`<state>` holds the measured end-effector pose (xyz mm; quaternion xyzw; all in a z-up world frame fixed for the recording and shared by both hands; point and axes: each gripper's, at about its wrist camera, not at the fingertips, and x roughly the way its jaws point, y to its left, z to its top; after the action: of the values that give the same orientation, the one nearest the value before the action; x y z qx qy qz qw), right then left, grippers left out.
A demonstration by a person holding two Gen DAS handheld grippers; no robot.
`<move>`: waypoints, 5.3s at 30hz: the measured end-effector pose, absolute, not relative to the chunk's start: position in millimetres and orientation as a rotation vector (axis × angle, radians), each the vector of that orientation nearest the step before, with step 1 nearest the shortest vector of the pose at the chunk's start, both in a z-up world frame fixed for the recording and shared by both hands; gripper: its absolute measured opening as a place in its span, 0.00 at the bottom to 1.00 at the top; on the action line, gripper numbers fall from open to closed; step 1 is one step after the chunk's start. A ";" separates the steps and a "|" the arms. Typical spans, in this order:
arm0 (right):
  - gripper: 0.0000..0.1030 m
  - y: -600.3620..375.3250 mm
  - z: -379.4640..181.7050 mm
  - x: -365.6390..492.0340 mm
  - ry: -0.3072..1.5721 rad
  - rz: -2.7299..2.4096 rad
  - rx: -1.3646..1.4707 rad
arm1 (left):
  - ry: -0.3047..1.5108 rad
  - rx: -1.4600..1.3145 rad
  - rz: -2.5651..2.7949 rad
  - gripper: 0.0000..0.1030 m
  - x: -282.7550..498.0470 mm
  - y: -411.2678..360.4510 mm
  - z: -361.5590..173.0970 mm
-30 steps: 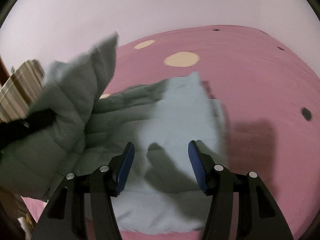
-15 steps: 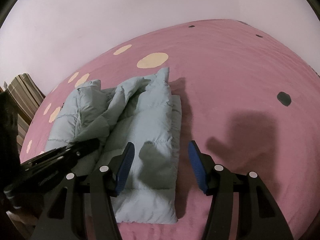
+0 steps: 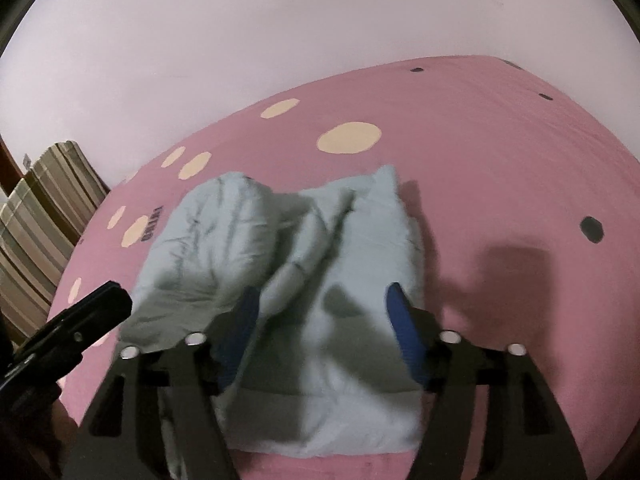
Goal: Fold large clothes
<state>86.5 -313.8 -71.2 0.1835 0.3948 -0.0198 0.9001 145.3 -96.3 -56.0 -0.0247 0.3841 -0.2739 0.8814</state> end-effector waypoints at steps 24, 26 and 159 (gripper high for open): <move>0.08 -282.1 -82.9 120.0 0.905 0.072 0.437 | 0.875 -0.157 -0.417 0.55 167.0 -7.0 -106.9; 0.07 -293.3 -74.0 116.3 0.880 0.035 0.404 | 0.868 -0.155 -0.434 0.55 166.7 -12.9 -103.0; 0.45 -363.1 -164.7 167.2 0.832 -0.117 0.303 | 0.970 0.017 -0.380 0.81 270.3 -179.2 -175.8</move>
<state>167.2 -363.1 -164.7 0.1467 0.4022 -0.0565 0.9019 270.3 -179.2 -175.8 0.0083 0.4633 -0.1815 0.8674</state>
